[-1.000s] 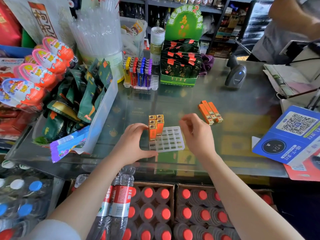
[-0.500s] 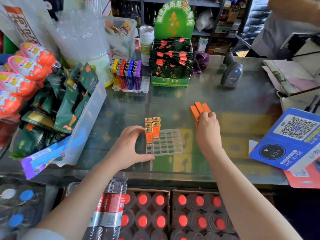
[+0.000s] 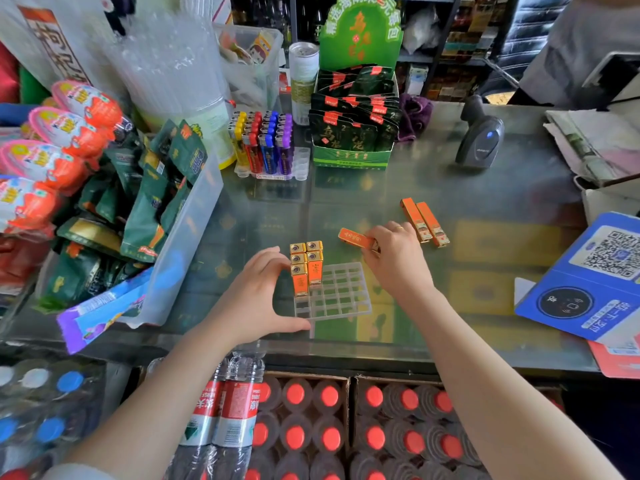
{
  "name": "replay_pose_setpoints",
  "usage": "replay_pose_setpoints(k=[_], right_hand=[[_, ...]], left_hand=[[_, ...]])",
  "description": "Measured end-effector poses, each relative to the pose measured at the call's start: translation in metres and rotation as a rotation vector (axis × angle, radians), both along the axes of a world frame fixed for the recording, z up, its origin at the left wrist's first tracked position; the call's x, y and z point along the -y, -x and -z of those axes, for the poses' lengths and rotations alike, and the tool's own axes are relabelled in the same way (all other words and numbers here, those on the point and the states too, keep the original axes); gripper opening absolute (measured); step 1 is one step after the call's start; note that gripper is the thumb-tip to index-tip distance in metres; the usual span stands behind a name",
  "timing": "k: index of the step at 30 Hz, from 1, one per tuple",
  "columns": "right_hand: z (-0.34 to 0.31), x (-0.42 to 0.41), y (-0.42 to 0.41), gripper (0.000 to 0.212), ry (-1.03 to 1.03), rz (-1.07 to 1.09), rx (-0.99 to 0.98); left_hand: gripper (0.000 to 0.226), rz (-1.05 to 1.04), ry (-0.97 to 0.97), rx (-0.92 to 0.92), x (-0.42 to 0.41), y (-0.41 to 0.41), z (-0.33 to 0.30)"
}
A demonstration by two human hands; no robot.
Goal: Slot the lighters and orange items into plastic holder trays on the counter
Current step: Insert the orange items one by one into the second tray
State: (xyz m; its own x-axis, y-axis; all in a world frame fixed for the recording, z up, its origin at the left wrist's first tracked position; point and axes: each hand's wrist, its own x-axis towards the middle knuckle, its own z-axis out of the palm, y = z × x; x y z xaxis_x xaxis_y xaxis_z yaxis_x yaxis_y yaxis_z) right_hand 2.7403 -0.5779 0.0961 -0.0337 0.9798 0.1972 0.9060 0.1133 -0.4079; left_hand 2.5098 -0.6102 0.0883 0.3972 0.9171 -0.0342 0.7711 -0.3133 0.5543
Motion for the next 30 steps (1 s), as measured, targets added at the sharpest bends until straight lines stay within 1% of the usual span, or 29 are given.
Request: replay_pose_setpoints(k=[3, 5, 9, 11, 13, 16, 20, 22, 24, 26, 28, 30], right_hand=[[-0.004, 0.007, 0.002, 0.014, -0.045, -0.002, -0.294], [-0.009, 0.013, 0.002, 0.017, 0.012, 0.01, -0.55], [-0.015, 0.026, 0.009, 0.027, 0.141, -0.066, -1.007], [-0.016, 0.029, 0.011, 0.027, 0.168, -0.094, -1.143], [-0.019, 0.033, 0.014, 0.031, 0.161, -0.134, -1.157], [-0.018, 0.04, 0.021, 0.034, 0.177, -0.134, -1.078], [-0.011, 0.048, 0.03, 0.023, 0.207, -0.067, -1.0], [-0.007, 0.054, 0.037, 0.02, 0.156, -0.027, -0.919], [-0.002, 0.059, 0.045, 0.022, 0.082, 0.039, -0.846], [0.003, 0.062, 0.051, 0.017, 0.046, 0.073, -0.84], [0.005, 0.062, 0.053, 0.012, 0.047, 0.064, -0.838], [0.005, 0.061, 0.049, 0.009, 0.048, 0.01, -0.766]], left_hand=[[0.09, -0.006, -0.02, 0.028, 0.002, 0.0, 0.001], [0.09, -0.004, -0.024, 0.048, 0.004, 0.001, 0.001], [0.091, 0.001, 0.013, 0.071, 0.006, 0.004, 0.003], [0.091, -0.014, 0.024, 0.08, 0.006, 0.004, 0.005], [0.09, -0.027, 0.011, 0.083, 0.007, 0.004, 0.007], [0.09, -0.04, -0.03, 0.088, 0.007, 0.004, 0.009], [0.093, -0.053, -0.062, 0.103, 0.008, 0.004, 0.01], [0.093, -0.049, -0.067, 0.101, 0.008, 0.004, 0.011], [0.09, -0.046, -0.064, 0.098, 0.008, 0.004, 0.01], [0.089, -0.04, -0.062, 0.086, 0.007, 0.005, 0.01], [0.088, -0.042, -0.061, 0.075, 0.007, 0.005, 0.01], [0.087, -0.047, -0.057, 0.075, 0.007, 0.005, 0.01]])
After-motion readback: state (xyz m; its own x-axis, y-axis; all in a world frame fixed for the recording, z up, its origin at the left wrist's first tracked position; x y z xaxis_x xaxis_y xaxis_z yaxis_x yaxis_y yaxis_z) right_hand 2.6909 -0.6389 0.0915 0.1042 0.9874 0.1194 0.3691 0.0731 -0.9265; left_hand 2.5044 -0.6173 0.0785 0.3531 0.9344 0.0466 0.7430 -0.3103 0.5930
